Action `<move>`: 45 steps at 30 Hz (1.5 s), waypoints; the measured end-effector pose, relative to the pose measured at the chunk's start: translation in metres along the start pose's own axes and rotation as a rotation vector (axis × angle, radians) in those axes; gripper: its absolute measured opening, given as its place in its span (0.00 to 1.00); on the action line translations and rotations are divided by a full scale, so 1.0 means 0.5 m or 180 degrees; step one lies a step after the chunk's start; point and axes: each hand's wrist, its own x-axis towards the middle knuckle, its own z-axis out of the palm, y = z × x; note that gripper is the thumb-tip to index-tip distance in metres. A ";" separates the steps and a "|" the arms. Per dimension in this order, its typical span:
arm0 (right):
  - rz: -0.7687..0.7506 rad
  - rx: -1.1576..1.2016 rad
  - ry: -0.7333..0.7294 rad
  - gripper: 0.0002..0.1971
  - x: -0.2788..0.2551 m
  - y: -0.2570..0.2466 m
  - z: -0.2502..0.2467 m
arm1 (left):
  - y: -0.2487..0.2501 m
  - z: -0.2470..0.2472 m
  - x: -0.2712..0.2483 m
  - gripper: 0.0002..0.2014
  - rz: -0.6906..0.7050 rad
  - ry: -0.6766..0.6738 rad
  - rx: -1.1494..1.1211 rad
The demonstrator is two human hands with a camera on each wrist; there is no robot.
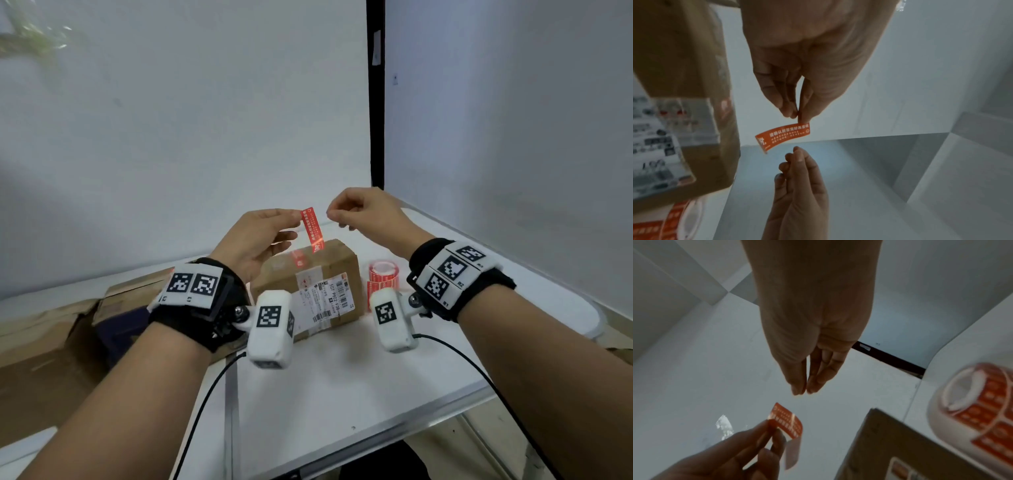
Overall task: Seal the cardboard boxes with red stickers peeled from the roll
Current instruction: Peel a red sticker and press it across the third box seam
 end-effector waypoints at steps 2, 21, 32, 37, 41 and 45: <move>-0.0102 0.0034 -0.0130 0.06 0.007 -0.017 0.025 | 0.007 -0.022 -0.006 0.07 0.0015 0.0107 0.0024; -0.0217 0.0092 -0.0949 0.07 0.047 -0.187 0.282 | 0.002 -0.289 -0.095 0.10 0.0365 0.0858 0.0703; 0.0756 0.1778 -0.1473 0.03 0.083 -0.279 0.422 | -0.052 -0.580 -0.174 0.09 0.0236 0.1746 0.2673; 0.1024 0.2178 -0.1671 0.06 0.088 -0.330 0.506 | -0.064 -0.659 -0.231 0.11 0.0055 0.1913 0.3162; 0.1082 0.2303 -0.1604 0.04 0.069 -0.357 0.573 | -0.093 -0.702 -0.257 0.19 -0.0611 0.1930 0.3739; 0.1142 0.2250 -0.1657 0.02 0.046 -0.373 0.634 | -0.124 -0.706 -0.264 0.23 -0.0789 0.2025 0.3445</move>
